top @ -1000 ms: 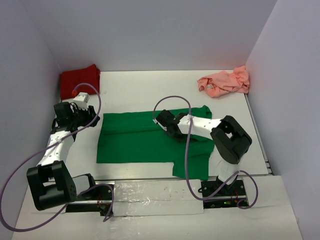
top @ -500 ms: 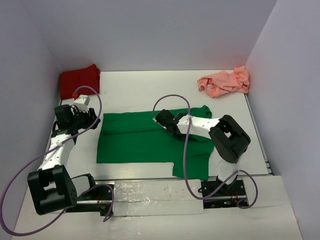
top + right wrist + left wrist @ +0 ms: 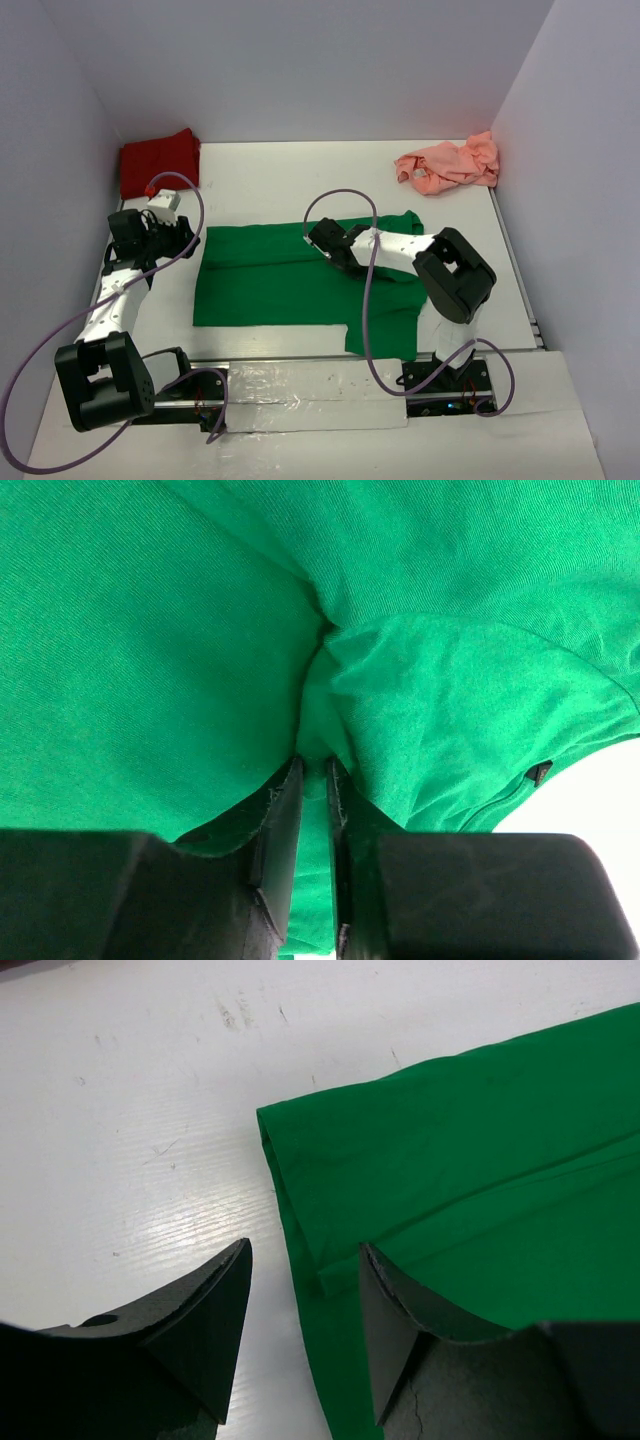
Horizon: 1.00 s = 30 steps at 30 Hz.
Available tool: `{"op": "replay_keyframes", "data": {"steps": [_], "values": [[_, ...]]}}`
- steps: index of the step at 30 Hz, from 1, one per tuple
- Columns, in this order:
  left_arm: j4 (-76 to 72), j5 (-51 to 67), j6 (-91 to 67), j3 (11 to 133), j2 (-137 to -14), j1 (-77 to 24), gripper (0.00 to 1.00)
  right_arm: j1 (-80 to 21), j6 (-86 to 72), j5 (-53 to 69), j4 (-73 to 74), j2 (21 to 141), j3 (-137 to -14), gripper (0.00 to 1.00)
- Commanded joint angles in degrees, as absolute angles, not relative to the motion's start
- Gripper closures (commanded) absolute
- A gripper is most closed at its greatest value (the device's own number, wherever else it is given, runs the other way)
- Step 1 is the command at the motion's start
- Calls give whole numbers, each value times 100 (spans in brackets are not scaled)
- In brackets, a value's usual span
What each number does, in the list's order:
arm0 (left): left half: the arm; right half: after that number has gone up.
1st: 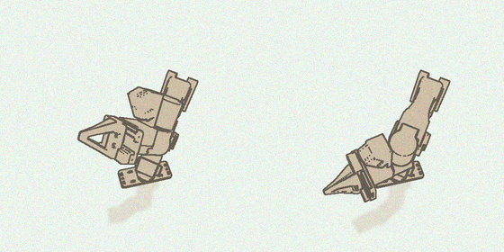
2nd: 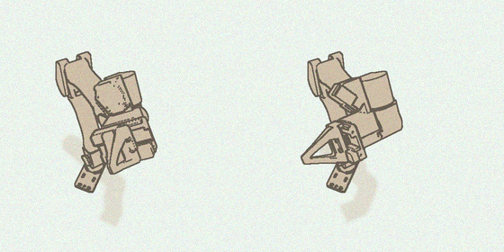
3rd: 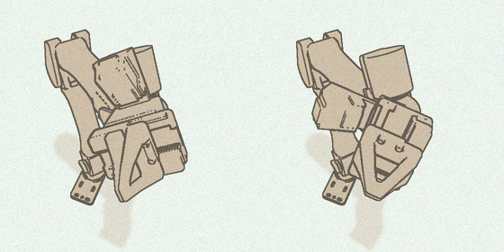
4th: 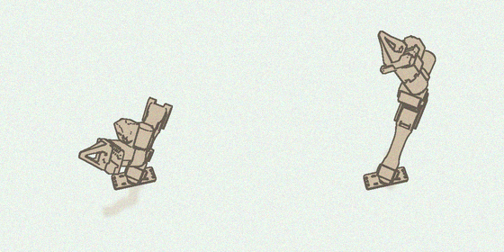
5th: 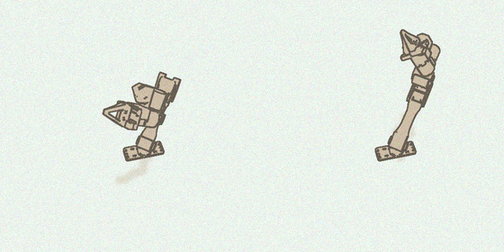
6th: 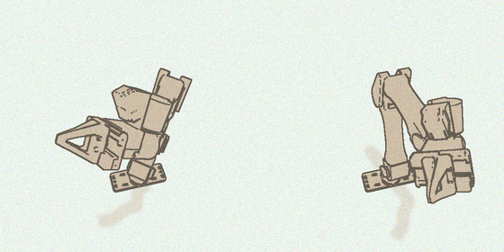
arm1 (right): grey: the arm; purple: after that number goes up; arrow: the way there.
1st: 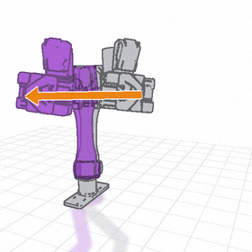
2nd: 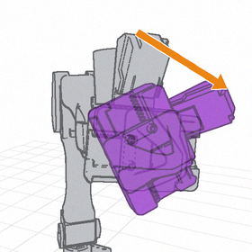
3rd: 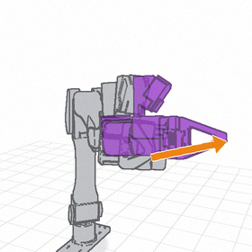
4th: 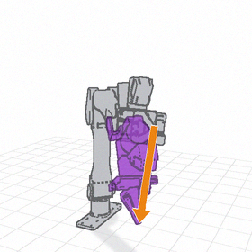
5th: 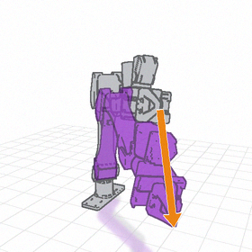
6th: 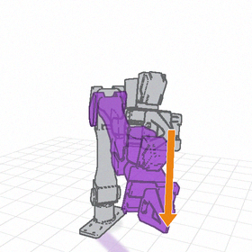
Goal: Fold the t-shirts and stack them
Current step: Fold the flattened tshirt in 1/3 of the way
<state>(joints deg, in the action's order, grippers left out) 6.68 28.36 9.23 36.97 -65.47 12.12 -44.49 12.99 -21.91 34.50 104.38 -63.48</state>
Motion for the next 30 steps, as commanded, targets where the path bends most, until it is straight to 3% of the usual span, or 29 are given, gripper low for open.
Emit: {"op": "replay_keyframes", "data": {"steps": [1, 2, 5, 18, 30], "values": [[598, 2997, 967, 3779, -6495, 1230, 45, -4430, 1222, -2145, 3507, 10406, -6574, 78], [598, 2997, 967, 3771, -6478, 1239, 45, -4421, 1230, -2127, 3516, 10406, -6583, 87], [615, 2997, 984, 3779, -6451, 1230, 45, -4412, 1239, -2127, 3559, 10389, -6601, 99], [624, 3059, 976, 3674, -6425, 1230, 46, -4386, 1195, -2241, 3612, 10160, -6697, 100], [633, 3102, 1028, 3648, -6451, 1231, 46, -4403, 1187, -2075, 4051, 10388, -7558, 100]]}}
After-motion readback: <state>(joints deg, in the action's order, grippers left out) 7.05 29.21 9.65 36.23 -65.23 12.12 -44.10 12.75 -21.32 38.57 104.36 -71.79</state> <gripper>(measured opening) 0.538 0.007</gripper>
